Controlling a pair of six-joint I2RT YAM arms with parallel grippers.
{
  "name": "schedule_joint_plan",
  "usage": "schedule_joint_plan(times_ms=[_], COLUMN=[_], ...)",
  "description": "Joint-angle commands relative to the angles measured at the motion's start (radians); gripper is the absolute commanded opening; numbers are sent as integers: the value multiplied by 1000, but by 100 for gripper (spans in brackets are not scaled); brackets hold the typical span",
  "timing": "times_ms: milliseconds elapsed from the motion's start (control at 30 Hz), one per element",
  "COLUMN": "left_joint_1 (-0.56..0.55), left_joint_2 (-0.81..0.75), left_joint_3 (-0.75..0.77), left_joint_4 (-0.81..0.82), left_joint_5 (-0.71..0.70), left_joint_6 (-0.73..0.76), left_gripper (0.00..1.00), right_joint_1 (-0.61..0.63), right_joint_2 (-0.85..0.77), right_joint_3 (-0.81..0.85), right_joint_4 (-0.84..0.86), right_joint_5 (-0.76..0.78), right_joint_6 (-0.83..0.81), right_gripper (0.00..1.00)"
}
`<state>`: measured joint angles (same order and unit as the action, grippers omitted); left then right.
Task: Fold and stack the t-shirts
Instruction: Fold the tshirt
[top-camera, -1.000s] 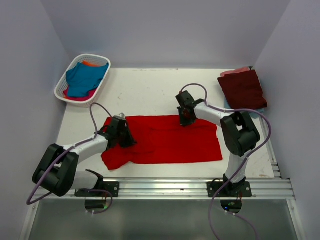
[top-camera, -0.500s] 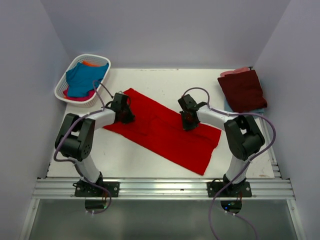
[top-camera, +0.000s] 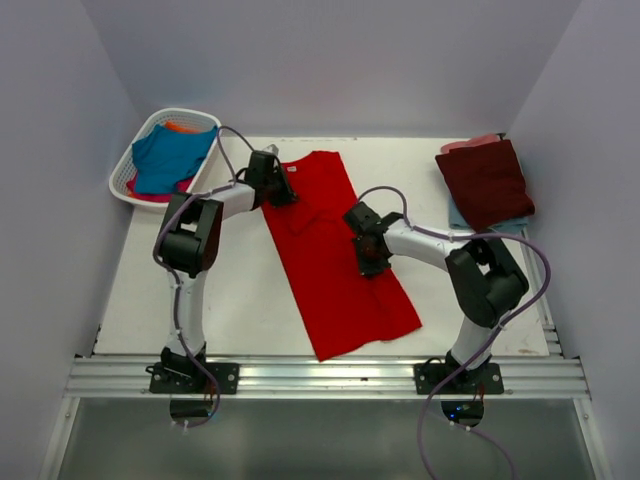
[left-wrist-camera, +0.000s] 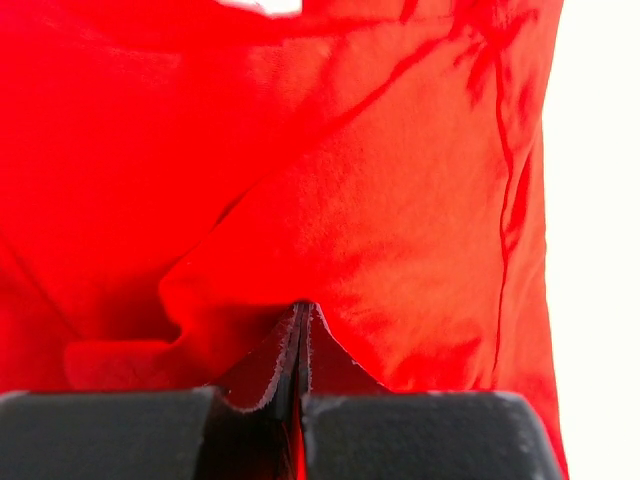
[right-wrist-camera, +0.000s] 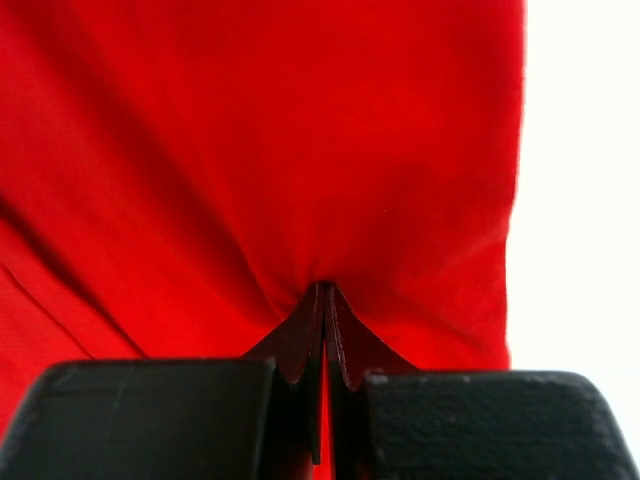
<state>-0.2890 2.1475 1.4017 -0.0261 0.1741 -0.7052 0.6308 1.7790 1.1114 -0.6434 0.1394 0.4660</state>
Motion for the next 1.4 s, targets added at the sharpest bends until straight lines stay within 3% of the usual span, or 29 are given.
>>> schedule_joint_plan(times_ms=[0, 167, 667, 833, 967, 1033, 1067, 1167, 1200, 1233, 1367], left_joint_1=[2, 4, 13, 8, -7, -13, -18, -39, -44, -44, -105], left_joint_2=[151, 270, 379, 221, -54, -147, -229, -381, -415, -484, -639], left_joint_3=[136, 299, 499, 370, 211, 78, 36, -142, -226, -271, -479], left_joint_4=[-47, -58, -20, 90, 110, 121, 120, 135, 130, 127, 29], left_joint_5=[54, 105, 257, 311, 236, 193, 173, 108, 99, 94, 22], left_joint_6=[96, 118, 156, 177, 219, 217, 222, 234, 230, 204, 188], left_gripper=[0, 0, 0, 0, 0, 9, 25, 51, 52, 54, 54], right_joint_1=[32, 61, 72, 72, 73, 72, 72, 73, 73, 70, 0], right_joint_2=[-33, -23, -16, -79, -173, -223, -242, -306, -325, -331, -363], right_joint_3=[10, 56, 117, 93, 32, -16, -34, -103, -116, -131, -191], right_joint_4=[-38, -35, -27, 2, 39, 71, 80, 120, 129, 128, 105], right_joint_5=[-17, -23, -17, 9, 35, 51, 57, 84, 92, 109, 105], right_joint_6=[62, 89, 109, 102, 97, 85, 85, 76, 72, 71, 91], right_gripper=[0, 0, 0, 0, 0, 0, 0, 27, 42, 49, 67])
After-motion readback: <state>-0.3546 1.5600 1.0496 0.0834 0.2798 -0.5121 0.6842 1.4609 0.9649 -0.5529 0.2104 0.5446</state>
